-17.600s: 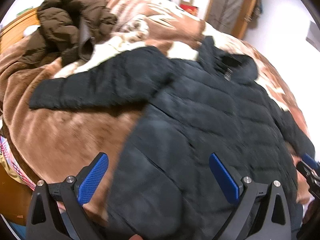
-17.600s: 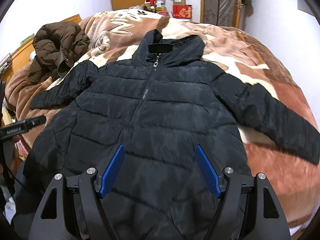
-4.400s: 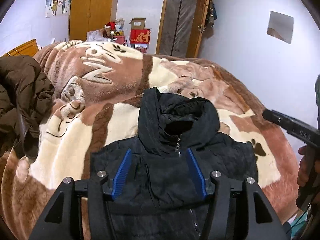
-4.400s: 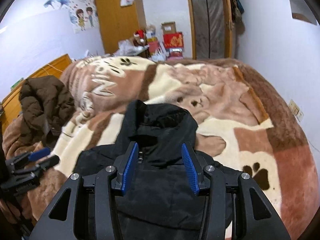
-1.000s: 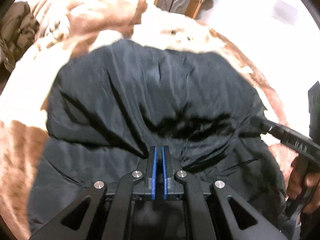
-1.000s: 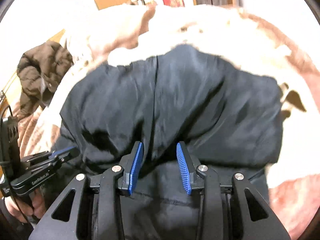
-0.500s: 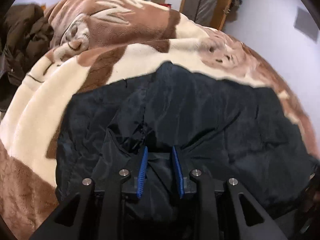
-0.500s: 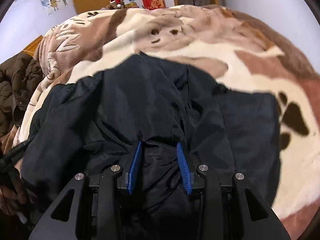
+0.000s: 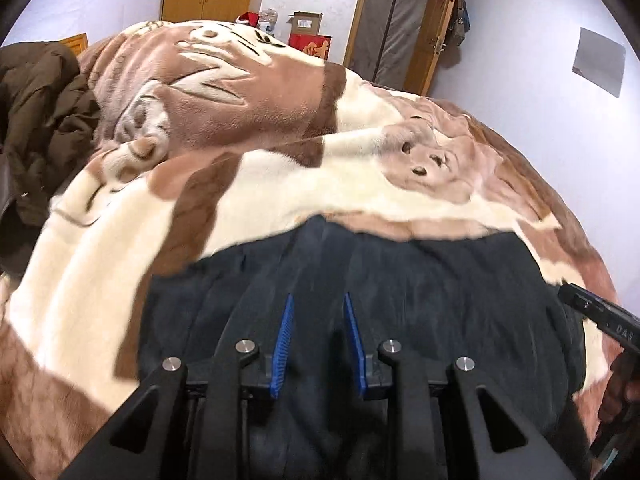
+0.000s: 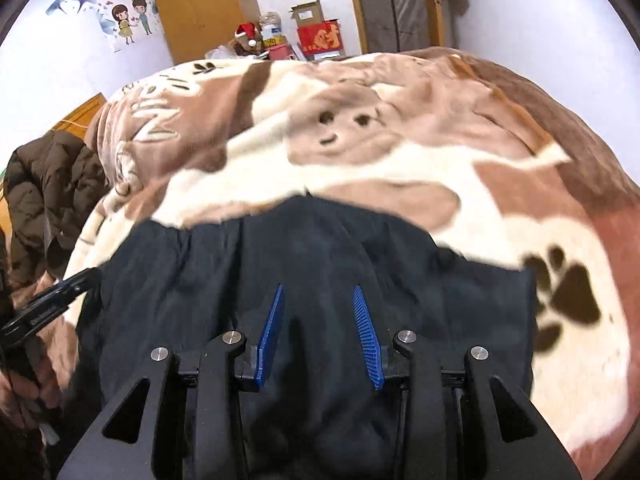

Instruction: Fold large clothes

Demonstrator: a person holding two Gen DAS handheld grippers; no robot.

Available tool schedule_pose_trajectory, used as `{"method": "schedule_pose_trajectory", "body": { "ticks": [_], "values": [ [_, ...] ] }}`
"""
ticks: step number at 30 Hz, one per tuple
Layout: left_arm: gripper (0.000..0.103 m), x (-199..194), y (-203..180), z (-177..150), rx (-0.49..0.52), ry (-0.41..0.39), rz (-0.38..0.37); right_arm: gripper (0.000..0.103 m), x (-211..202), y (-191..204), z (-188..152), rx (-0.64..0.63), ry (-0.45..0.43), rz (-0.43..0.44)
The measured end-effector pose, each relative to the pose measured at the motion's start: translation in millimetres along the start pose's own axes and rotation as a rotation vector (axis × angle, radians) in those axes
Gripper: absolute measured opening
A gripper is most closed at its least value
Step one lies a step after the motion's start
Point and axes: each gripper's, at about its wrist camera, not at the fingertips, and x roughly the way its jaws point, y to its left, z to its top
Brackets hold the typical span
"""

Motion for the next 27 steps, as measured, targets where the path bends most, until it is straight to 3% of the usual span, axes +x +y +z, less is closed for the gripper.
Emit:
{"method": "schedule_pose_trajectory", "body": {
  "ticks": [3,6,12,15,21,24,27],
  "values": [
    [0.028,32,0,8,-0.004,0.048,0.02,0.036,35,2,5,-0.03,0.058,-0.026],
    [0.028,62,4,-7,0.011,0.083,0.044,0.037,73,-11,-13,-0.04,0.13,-0.05],
    [0.027,67,2,-25,0.037,0.056,0.049,0.037,78,-21,-25,0.003,0.116,-0.03],
    [0.027,50,-1,-15,0.04,0.071,0.045,0.037,52,-18,-14,0.022,0.118,-0.038],
    [0.027,-36,-12,-26,0.035,-0.034,-0.074,0.037,-44,18,-34,-0.008,-0.039,0.088],
    [0.027,-64,-25,-51,0.026,-0.029,-0.151,0.037,-53,43,-61,-0.034,-0.011,0.145],
    [0.027,-53,-45,-82,0.074,0.054,-0.164,0.037,-19,51,-90,-0.04,0.109,0.129]
  ]
}}
